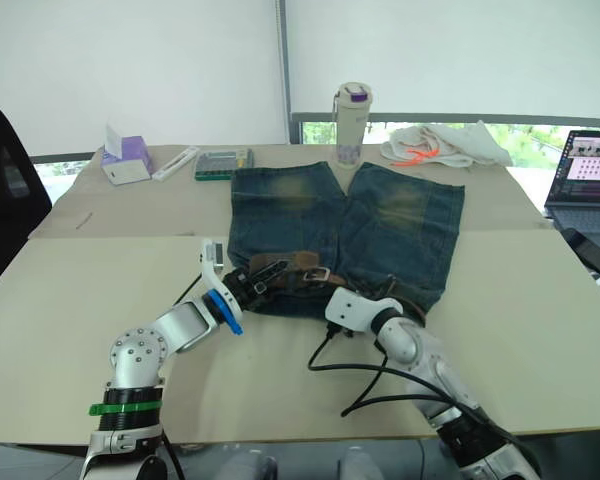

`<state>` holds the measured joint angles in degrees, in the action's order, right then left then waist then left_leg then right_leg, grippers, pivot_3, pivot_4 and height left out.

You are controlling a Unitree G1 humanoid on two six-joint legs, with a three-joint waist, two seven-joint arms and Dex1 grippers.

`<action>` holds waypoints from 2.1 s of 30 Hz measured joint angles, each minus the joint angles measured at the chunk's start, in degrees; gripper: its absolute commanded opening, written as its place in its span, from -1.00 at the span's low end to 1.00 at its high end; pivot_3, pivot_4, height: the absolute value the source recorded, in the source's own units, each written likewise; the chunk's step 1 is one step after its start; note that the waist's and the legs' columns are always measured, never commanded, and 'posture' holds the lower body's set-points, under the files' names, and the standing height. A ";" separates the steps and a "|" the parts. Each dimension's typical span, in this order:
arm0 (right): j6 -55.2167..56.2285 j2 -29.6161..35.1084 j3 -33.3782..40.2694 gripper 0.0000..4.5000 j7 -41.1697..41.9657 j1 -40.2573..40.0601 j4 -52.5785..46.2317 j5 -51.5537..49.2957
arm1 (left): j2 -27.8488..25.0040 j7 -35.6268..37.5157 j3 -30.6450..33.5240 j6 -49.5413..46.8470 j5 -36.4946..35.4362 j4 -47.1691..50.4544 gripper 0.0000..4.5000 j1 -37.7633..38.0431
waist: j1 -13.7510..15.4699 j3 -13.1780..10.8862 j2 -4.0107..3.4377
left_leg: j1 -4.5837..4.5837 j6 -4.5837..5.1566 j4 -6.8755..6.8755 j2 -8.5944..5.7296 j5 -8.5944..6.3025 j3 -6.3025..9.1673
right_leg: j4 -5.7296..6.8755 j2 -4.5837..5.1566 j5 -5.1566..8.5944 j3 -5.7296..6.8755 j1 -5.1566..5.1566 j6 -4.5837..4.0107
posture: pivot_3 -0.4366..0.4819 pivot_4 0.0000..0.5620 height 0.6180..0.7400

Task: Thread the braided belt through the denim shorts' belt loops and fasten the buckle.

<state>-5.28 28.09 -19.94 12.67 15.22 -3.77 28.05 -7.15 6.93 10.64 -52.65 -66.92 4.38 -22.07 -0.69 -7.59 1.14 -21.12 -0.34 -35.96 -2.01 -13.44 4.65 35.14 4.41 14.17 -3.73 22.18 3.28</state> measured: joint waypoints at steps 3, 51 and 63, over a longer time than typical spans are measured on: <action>3.88 -0.03 0.58 -0.98 -3.88 -0.25 1.01 1.39 | 0.62 -0.30 0.20 1.16 1.18 0.46 -1.00 0.00 | -0.01 0.00 0.00 | 0.00 -0.01 0.00 -0.01 0.01 -0.04 | 0.00 0.00 0.00 0.00 0.00 0.00 | -0.05 -0.47 1.00; 18.23 0.88 1.05 -0.98 -20.46 -1.05 7.28 16.91 | 2.86 -22.21 3.17 -11.38 -10.13 1.18 -1.00 -2.93 | -0.04 -0.01 0.03 | 0.01 -0.17 0.00 -0.01 0.10 -0.10 | 0.05 -0.01 -0.01 -0.02 -0.01 -0.02 | -0.05 -0.47 1.00; 19.93 0.29 0.85 -0.98 -20.67 -1.08 7.92 16.64 | 5.36 -21.26 2.16 -9.42 -9.87 -3.30 -1.00 -4.67 | -0.04 -0.01 0.03 | 0.01 -0.20 0.00 -0.05 0.12 -0.16 | 0.04 -0.01 -0.01 -0.02 -0.02 -0.02 | -0.05 -0.47 1.00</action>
<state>14.65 28.38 -19.09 -8.00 14.14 4.15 44.68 -1.78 -14.33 12.80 -62.07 -76.79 1.08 -26.74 -0.73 -7.60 1.17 -21.11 -0.55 -35.96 -2.06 -13.32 4.49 35.18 4.40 14.16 -3.76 22.17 3.25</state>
